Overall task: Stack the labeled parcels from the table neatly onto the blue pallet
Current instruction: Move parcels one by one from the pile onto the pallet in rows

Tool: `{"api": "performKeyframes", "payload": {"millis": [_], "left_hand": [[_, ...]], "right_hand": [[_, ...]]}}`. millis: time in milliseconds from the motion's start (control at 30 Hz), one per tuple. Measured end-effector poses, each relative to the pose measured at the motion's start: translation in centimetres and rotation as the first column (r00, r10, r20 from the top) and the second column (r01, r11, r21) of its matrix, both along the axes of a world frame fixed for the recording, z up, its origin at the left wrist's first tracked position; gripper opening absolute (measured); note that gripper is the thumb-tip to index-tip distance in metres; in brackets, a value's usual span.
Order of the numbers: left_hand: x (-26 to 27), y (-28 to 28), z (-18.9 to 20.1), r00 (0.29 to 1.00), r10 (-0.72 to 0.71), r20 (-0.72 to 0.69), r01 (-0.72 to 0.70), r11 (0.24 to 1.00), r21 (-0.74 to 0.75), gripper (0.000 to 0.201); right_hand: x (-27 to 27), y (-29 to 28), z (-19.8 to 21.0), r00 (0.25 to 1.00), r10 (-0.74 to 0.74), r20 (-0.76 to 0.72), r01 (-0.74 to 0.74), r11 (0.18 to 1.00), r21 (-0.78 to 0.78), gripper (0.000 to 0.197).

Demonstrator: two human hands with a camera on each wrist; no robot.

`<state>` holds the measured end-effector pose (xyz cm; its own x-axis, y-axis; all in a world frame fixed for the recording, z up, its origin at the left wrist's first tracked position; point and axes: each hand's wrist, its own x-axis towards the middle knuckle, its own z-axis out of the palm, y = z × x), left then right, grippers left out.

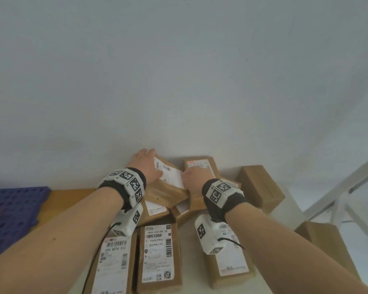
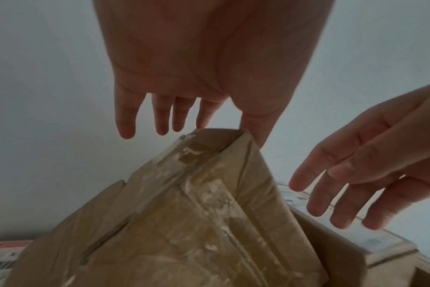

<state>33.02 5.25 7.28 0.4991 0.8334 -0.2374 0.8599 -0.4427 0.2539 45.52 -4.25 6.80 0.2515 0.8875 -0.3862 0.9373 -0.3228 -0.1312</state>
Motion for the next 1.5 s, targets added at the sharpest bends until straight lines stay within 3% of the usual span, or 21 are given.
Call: {"api": "performKeyframes", "payload": {"millis": [200,367,467,667,800,1000,1100,1267,1333,1500], "left_hand": [[-0.2,1.0,-1.2,0.987,0.153,0.041,-0.141,0.967,-0.213,0.092],[-1.3,1.5,-2.2,0.95,0.309,0.039,-0.284,0.912,-0.294,0.105],[-1.5,1.5,-2.6,0.933,0.357,0.055,-0.311,0.871,-0.381,0.097],[-1.7,0.9,-2.6,0.917,0.39,0.081,-0.349,0.884,-0.312,0.089],[-2.2,1.0,-1.5,0.899,0.379,0.218,-0.28,0.882,-0.379,0.085],[-4.0,1.7,0.4,0.778,0.477,0.409,-0.252,0.834,-0.492,0.076],[-4.9,2.0,0.6,0.673,0.562,0.481,-0.278,0.795,-0.539,0.074],[-5.0,2.3,0.8,0.479,0.681,0.553,-0.371,0.729,-0.576,0.088],[-4.7,2.1,0.9,0.47,0.713,0.521,-0.377,0.696,-0.612,0.09],[-4.1,0.9,1.2,0.545,0.724,0.422,-0.331,0.648,-0.686,0.087]], "right_hand": [[1.5,2.1,-0.7,0.991,-0.051,-0.127,0.055,0.998,0.033,0.036],[0.6,3.3,-0.3,0.977,-0.048,-0.208,0.063,0.996,0.064,0.034],[0.1,3.7,-0.6,0.971,-0.045,-0.236,0.062,0.996,0.065,0.031],[-0.4,3.8,-0.6,0.959,-0.057,-0.277,0.071,0.997,0.043,0.034],[-0.6,3.8,-0.4,0.925,-0.139,-0.354,0.183,0.979,0.094,0.049],[-1.1,3.6,0.6,0.839,-0.17,-0.518,0.26,0.96,0.106,0.05],[-1.6,3.5,1.2,0.807,-0.175,-0.564,0.281,0.954,0.106,0.045],[-2.2,3.5,2.5,0.797,-0.169,-0.58,0.313,0.936,0.159,0.031],[-2.6,3.4,3.0,0.818,-0.153,-0.554,0.298,0.938,0.18,0.03],[-3.0,2.8,3.6,0.866,-0.182,-0.466,0.316,0.921,0.227,0.036]]}}
